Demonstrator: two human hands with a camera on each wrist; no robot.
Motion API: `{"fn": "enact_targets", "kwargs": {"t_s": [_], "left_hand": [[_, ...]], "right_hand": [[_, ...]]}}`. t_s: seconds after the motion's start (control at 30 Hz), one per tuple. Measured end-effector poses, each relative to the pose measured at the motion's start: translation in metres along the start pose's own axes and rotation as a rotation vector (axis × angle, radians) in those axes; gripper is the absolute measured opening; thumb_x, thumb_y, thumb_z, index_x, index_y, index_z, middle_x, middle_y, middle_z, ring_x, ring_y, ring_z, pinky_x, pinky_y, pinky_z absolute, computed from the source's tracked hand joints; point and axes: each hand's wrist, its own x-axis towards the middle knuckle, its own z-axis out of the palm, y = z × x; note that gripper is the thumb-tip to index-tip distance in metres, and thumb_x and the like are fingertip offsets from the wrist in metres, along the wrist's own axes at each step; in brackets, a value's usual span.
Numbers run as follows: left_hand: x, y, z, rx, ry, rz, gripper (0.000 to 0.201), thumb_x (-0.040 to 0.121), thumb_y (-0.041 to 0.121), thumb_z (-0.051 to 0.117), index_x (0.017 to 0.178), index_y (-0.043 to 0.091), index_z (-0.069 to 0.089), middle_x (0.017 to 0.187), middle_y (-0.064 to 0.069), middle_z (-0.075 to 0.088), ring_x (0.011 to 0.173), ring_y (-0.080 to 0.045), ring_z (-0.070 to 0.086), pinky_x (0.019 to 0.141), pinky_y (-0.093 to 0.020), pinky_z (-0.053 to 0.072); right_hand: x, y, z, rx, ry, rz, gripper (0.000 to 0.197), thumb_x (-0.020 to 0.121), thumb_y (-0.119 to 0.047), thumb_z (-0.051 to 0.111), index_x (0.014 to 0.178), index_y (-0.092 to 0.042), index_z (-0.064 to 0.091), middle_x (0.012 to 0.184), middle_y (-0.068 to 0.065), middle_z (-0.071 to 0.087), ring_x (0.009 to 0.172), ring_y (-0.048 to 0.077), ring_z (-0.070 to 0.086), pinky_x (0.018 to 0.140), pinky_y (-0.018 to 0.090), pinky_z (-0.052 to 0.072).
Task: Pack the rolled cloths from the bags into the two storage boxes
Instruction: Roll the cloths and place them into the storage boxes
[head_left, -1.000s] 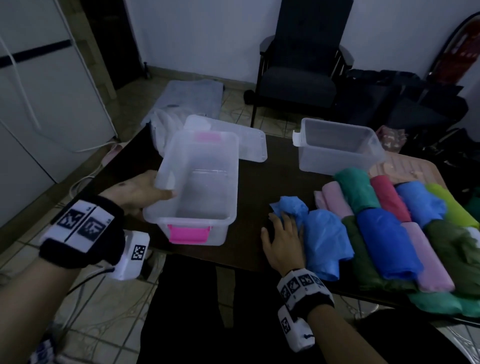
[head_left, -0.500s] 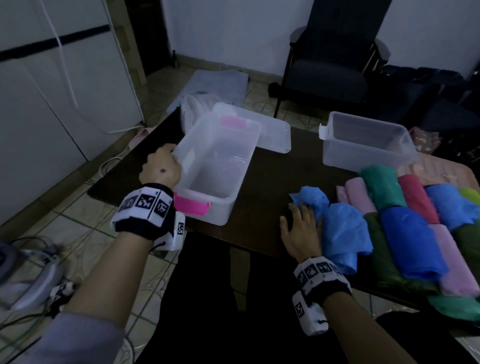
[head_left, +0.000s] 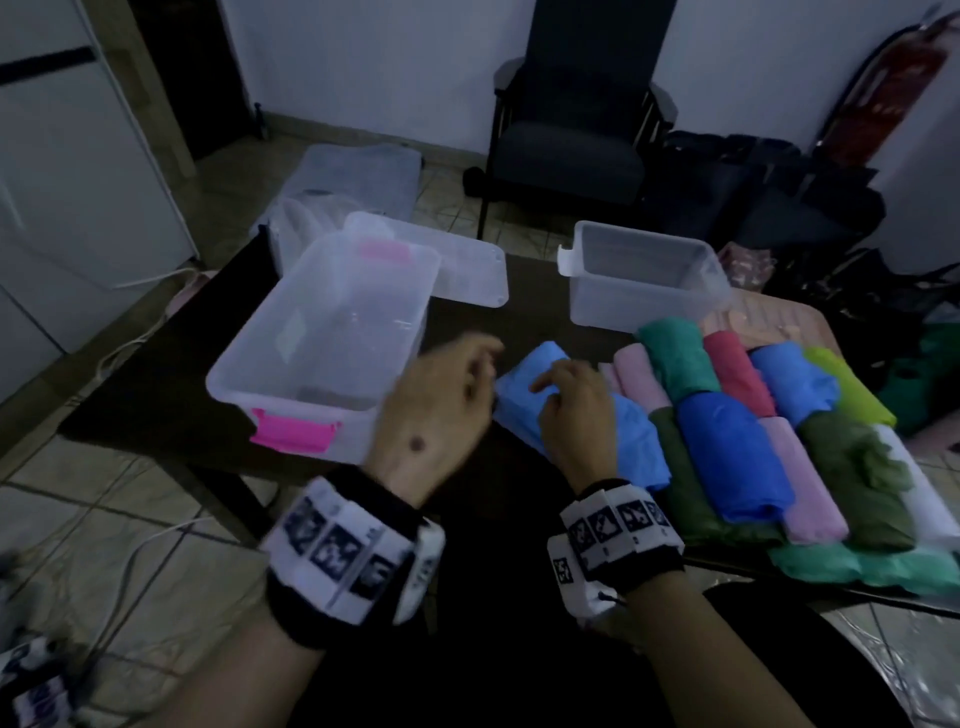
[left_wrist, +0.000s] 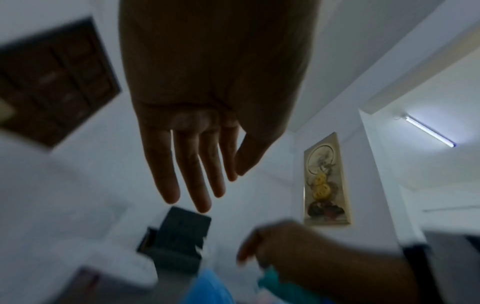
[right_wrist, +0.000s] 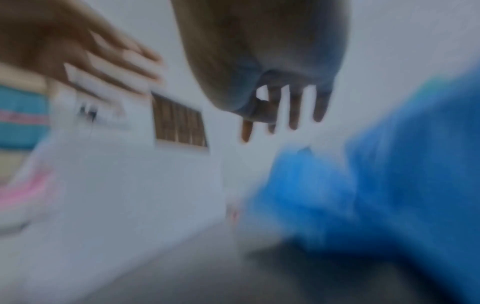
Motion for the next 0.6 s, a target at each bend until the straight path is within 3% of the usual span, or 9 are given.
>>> {"fn": "enact_targets", "kwargs": {"t_s": [0.07, 0.17, 0.23, 0.43, 0.5, 0.6], "left_hand": [[-0.001, -0.003, 0.036, -0.036, -0.172, -0.03, 0.03, 0.094, 0.024, 0.046, 0.122, 0.029, 0.055, 0.121, 0.006, 0.061, 0.107, -0.014, 0.06, 0.095, -0.034, 0.047], [-0.001, -0.019, 0.075, -0.012, -0.413, -0.175, 0.031, 0.094, 0.026, 0.047, 0.125, 0.028, 0.053, 0.127, 0.004, 0.058, 0.115, -0.016, 0.056, 0.1, -0.035, 0.044], [0.0, -0.03, 0.089, 0.02, -0.497, -0.246, 0.032, 0.095, 0.025, 0.046, 0.126, 0.026, 0.053, 0.128, 0.001, 0.057, 0.115, -0.018, 0.055, 0.099, -0.033, 0.043], [0.006, -0.044, 0.099, 0.014, -0.483, -0.405, 0.035, 0.095, 0.032, 0.047, 0.127, 0.019, 0.055, 0.127, -0.007, 0.057, 0.114, -0.024, 0.055, 0.097, -0.035, 0.044], [0.014, -0.043, 0.102, -0.03, -0.465, -0.474, 0.04, 0.094, 0.038, 0.049, 0.123, 0.012, 0.056, 0.123, -0.011, 0.058, 0.111, -0.027, 0.056, 0.094, -0.035, 0.046], [0.034, -0.034, 0.109, -0.107, -0.428, -0.562, 0.049, 0.091, 0.045, 0.053, 0.115, 0.003, 0.056, 0.12, -0.018, 0.058, 0.106, -0.033, 0.058, 0.091, -0.037, 0.049]], "right_hand": [[0.003, 0.005, -0.019, -0.103, 0.07, 0.146, 0.028, 0.081, -0.006, 0.047, 0.103, -0.007, 0.064, 0.117, 0.015, 0.054, 0.112, 0.035, 0.048, 0.088, 0.04, 0.039], [-0.002, 0.021, -0.038, -0.321, -0.24, 0.41, 0.045, 0.089, -0.021, 0.05, 0.132, -0.013, 0.042, 0.131, 0.018, 0.039, 0.123, 0.037, 0.037, 0.097, 0.043, 0.035], [-0.011, 0.029, -0.038, -0.35, -0.387, 0.436, 0.053, 0.091, -0.026, 0.051, 0.139, -0.012, 0.031, 0.136, 0.02, 0.033, 0.126, 0.038, 0.034, 0.1, 0.04, 0.033], [-0.004, 0.021, -0.02, -0.29, -0.347, 0.476, 0.057, 0.087, -0.012, 0.051, 0.139, -0.016, 0.03, 0.134, 0.02, 0.032, 0.122, 0.04, 0.034, 0.101, 0.041, 0.032], [0.004, 0.016, -0.015, -0.241, -0.367, 0.455, 0.059, 0.085, -0.009, 0.052, 0.139, -0.016, 0.03, 0.132, 0.021, 0.034, 0.123, 0.04, 0.034, 0.104, 0.04, 0.027], [0.013, 0.019, -0.006, -0.279, -0.423, 0.364, 0.053, 0.087, -0.012, 0.052, 0.137, -0.013, 0.034, 0.133, 0.022, 0.035, 0.122, 0.039, 0.035, 0.103, 0.039, 0.03]]}}
